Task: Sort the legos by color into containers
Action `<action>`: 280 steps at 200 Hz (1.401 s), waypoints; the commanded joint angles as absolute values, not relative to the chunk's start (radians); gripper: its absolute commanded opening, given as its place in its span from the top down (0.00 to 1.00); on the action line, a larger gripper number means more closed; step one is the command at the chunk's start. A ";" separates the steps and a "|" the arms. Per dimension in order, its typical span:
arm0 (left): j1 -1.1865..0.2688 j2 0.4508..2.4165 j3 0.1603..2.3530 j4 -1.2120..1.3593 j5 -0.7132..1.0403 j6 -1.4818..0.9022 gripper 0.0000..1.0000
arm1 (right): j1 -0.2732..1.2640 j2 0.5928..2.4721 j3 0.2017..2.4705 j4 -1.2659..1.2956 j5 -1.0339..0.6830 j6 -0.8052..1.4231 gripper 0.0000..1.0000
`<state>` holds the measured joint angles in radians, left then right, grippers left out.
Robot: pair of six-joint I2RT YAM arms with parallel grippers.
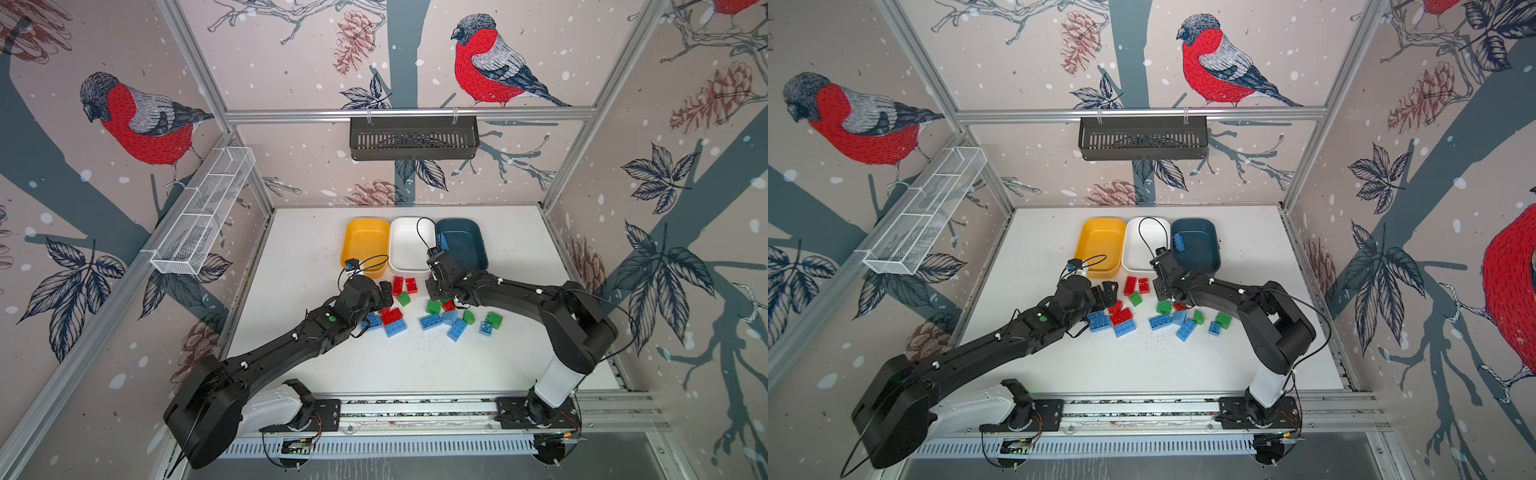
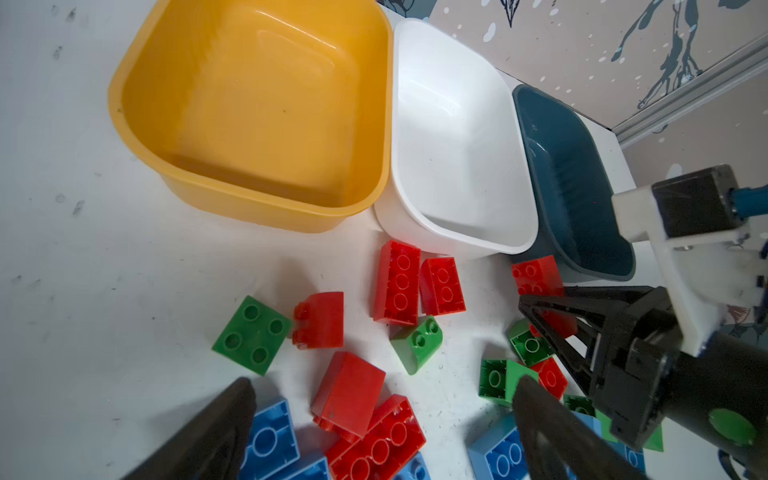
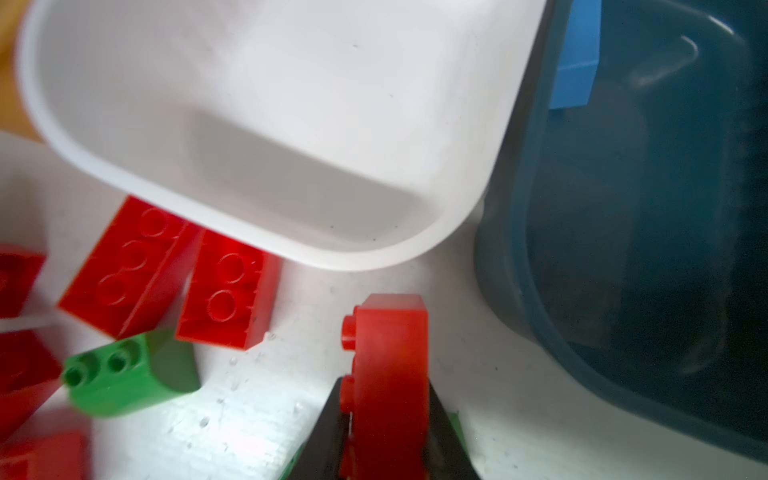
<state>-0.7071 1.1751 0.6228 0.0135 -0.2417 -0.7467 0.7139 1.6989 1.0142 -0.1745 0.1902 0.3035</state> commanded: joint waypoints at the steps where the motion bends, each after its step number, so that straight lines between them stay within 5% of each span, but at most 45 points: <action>1: -0.718 1.184 0.641 0.049 -0.236 -0.716 0.03 | 0.711 1.629 0.990 -0.100 0.107 0.231 0.85; 61: -0.718 1.164 0.614 0.129 -0.224 -0.737 0.03 | 0.635 1.651 1.091 -0.042 -0.030 0.389 0.84; 199: -0.673 1.240 0.708 -0.142 -0.311 -0.789 0.03 | 0.563 2.305 1.863 -0.196 -0.027 0.453 0.76; 280: -0.652 1.246 0.706 -0.161 -0.287 -0.785 0.03 | 0.603 2.091 1.663 -0.107 0.025 0.481 0.48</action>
